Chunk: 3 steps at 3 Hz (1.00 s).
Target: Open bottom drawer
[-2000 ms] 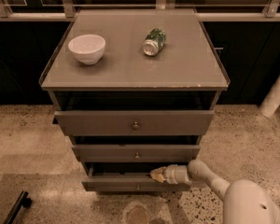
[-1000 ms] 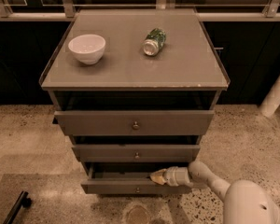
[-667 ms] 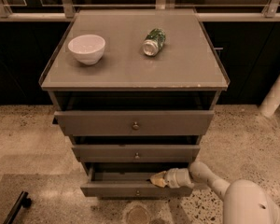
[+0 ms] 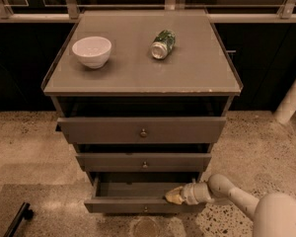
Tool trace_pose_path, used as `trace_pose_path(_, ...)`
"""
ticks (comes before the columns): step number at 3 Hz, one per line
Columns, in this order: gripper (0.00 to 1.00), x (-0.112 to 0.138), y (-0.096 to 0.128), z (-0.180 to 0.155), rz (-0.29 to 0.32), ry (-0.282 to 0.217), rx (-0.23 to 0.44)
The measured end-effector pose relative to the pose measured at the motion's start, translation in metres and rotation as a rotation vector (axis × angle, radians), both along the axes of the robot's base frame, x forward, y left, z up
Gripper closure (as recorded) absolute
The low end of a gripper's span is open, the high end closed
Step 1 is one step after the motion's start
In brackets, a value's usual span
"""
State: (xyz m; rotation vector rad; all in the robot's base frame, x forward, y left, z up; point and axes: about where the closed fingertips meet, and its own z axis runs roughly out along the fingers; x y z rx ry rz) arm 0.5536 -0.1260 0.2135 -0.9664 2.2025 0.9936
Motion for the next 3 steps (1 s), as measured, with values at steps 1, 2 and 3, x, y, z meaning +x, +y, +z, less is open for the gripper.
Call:
trace_pose_path(1, 1.00, -0.0169, -0.0172, 0.0127, -0.043, 0.004, -0.014)
trace_pose_path(2, 1.00, -0.0212, -0.0147, 0.0115, -0.040, 0.009, -0.011)
trace_pose_path(3, 1.00, -0.0130, -0.0140, 0.0202, -0.074, -0.029, 0.016)
